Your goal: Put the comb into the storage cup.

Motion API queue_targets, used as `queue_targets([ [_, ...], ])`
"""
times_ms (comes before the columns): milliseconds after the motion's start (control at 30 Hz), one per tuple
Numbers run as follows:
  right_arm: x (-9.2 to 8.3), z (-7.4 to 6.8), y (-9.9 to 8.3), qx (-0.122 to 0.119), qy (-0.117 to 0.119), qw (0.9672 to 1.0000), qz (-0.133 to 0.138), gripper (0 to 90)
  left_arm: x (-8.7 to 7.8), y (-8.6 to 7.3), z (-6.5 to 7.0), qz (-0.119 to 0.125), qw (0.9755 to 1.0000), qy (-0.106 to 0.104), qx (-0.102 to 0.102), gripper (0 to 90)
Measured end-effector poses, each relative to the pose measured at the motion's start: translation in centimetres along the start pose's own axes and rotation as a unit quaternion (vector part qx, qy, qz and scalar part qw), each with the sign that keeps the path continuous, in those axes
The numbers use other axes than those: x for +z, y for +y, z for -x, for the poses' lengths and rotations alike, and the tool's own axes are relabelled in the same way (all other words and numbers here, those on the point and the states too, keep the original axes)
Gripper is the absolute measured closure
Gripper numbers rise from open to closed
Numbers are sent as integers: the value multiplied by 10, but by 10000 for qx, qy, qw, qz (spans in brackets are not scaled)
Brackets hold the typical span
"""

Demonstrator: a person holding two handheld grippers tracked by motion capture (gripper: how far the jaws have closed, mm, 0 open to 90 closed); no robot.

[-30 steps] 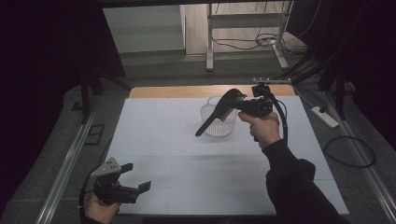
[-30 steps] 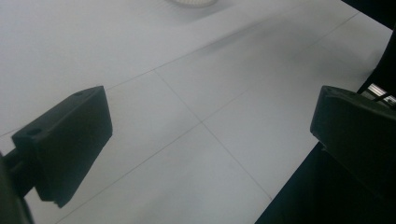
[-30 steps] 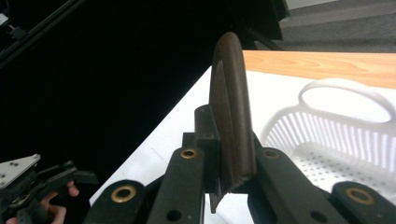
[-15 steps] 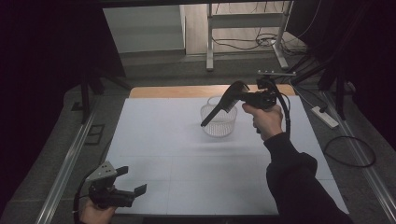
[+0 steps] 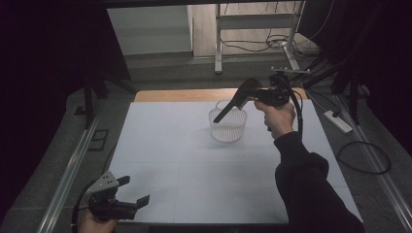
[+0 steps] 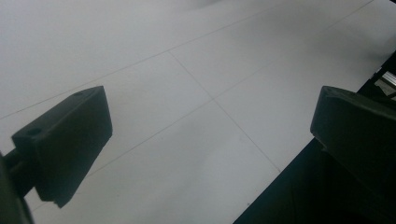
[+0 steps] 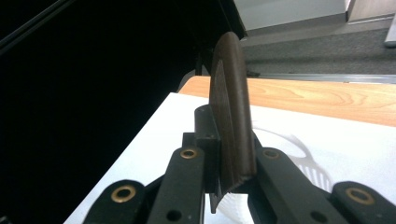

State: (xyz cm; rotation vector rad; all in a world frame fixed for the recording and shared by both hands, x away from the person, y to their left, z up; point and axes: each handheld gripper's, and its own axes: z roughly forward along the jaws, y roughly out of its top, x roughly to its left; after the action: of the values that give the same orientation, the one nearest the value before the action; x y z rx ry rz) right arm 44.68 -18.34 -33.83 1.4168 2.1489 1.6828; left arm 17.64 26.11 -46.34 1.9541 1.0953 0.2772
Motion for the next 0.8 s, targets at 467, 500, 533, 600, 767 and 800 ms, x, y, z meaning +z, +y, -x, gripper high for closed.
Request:
queue_targets([
  [467, 11, 13, 0, 71, -268, 9996, 38, 860, -6, -3, 0, 92, 9999, 60, -43, 0],
  [500, 13, 14, -1, 45, -322, 9995, 27, 860, -7, -3, 0, 96, 9999, 53, -30, 0],
  [533, 13, 14, -1, 45, -322, 9995, 27, 860, -7, -3, 0, 96, 9999, 53, -30, 0],
  [600, 17, 16, -2, 62, -353, 9994, 12, 860, -7, -3, 0, 94, 9999, 25, -41, 0],
  [767, 23, 17, -4, 46, -374, 9993, -24, 860, -7, -4, 0, 106, 9999, -29, -71, 0],
  [800, 25, 18, -5, 38, -382, 9993, -31, 860, -8, -4, 0, 107, 9999, -38, -71, 0],
])
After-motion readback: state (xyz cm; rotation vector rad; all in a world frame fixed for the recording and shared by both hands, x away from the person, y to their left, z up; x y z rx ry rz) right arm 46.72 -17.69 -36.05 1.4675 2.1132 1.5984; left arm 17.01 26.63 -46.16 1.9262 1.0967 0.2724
